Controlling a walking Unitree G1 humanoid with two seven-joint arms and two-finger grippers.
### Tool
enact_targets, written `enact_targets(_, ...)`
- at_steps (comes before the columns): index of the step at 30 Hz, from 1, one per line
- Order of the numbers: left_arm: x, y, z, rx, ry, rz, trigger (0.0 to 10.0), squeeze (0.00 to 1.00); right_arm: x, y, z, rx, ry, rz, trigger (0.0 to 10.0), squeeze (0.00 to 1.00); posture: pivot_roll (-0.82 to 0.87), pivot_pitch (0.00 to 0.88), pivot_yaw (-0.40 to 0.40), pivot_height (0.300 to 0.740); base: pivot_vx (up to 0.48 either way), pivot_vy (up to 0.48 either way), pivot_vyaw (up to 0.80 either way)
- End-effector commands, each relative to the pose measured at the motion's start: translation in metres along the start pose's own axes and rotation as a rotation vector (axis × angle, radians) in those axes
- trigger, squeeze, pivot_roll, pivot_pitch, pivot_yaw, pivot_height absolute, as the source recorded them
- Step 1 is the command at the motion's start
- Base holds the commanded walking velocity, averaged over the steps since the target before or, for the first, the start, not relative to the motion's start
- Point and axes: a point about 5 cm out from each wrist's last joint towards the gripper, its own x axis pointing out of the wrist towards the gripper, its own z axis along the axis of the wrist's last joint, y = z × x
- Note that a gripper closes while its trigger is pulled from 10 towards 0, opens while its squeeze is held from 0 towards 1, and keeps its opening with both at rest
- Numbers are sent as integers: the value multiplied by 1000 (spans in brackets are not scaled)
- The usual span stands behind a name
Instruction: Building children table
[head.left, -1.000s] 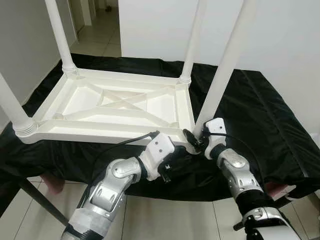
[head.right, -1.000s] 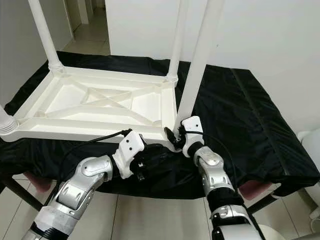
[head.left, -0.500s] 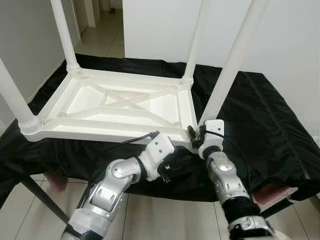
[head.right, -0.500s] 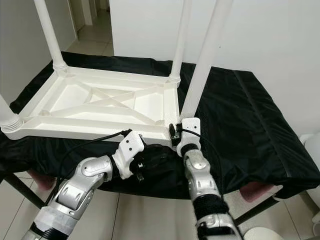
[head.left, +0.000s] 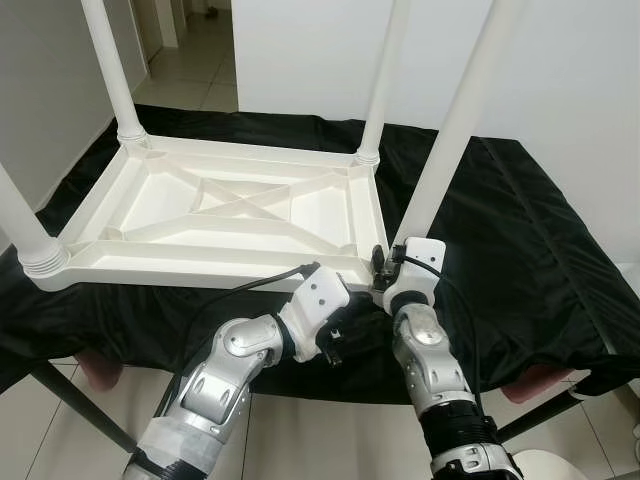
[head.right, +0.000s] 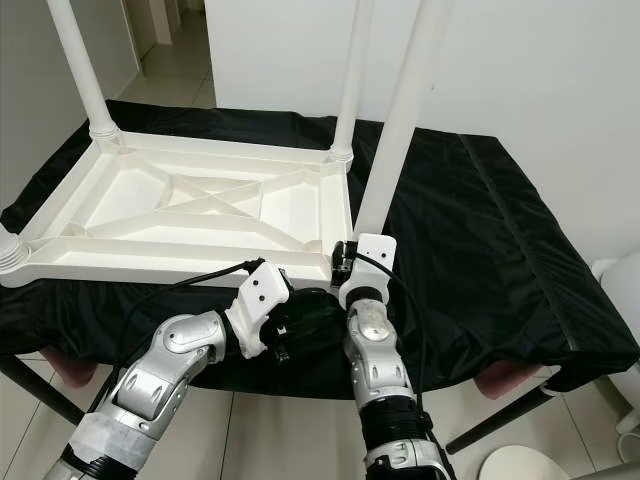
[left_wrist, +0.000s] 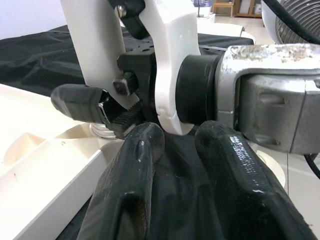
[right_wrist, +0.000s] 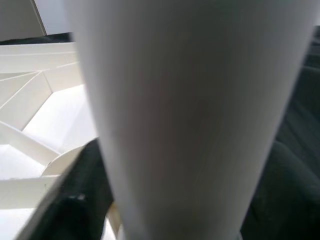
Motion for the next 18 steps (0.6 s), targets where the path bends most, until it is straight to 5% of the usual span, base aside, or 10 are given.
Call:
enact_targets(1,2,2,1,11,1,47,10000,0,-1,-6,0,-3,7,-6,10000,1000,40,0,-67,740,0,0,0)
enact_targets(9,2,2,1,11,-1,52,10000,0,-3,-13,0,-30,12,43,10000,1000,37,0,-68,740,0,0,0)
enact_targets(10,1,2,1,11,-1,54,10000,0,-4,-15,-1,-34,17,91,10000,0,36,0,-65,740,0,0,0)
enact_targets(18,1,4,2,12,-1,57,10000,0,-6,-20,0,-59,11,266,10000,0,28,3,-56,740,0,0,0)
